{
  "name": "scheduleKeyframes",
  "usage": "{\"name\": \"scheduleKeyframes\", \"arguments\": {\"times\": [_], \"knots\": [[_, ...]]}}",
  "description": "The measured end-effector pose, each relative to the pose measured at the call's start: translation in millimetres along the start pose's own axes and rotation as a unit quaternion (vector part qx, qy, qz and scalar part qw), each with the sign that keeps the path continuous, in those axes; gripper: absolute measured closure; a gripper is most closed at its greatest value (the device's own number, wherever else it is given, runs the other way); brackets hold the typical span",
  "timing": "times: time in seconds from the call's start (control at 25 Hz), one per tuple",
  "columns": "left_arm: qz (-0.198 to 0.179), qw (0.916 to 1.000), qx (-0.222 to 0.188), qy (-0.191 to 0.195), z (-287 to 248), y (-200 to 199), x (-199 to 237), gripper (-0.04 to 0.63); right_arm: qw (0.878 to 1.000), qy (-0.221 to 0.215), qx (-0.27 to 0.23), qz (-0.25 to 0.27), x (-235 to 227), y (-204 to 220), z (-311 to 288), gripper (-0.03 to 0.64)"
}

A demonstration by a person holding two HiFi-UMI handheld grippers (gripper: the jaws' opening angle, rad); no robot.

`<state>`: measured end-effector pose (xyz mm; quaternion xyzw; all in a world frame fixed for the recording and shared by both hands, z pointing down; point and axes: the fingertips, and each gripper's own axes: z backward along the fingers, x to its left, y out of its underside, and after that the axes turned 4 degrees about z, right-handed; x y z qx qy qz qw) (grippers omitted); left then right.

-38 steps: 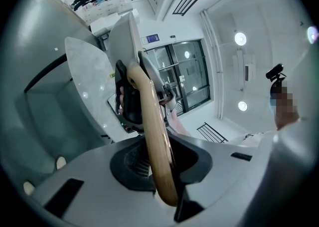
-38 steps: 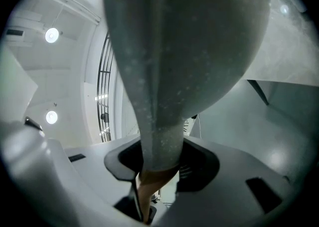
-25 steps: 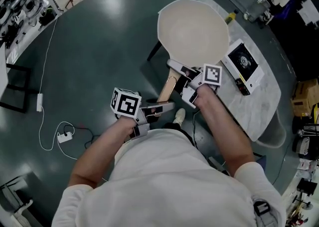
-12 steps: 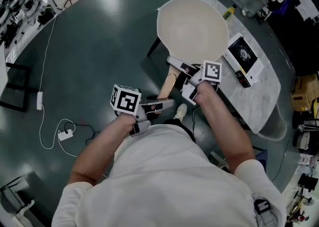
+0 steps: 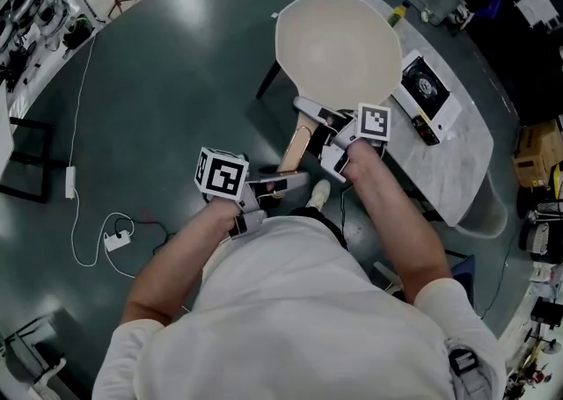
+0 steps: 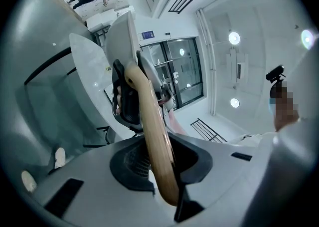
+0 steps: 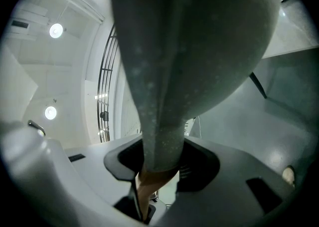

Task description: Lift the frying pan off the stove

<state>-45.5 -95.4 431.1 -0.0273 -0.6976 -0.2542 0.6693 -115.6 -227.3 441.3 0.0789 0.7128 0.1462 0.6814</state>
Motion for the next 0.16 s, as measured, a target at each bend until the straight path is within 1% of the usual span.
{"name": "scheduleKeyframes", "arguments": {"times": [0.16], "knots": [[-0.005,1.0000,0.004,0.005,21,39,-11,0.508,1.000,0.004,-0.005,0.003,12,43,3,0.442]]}}
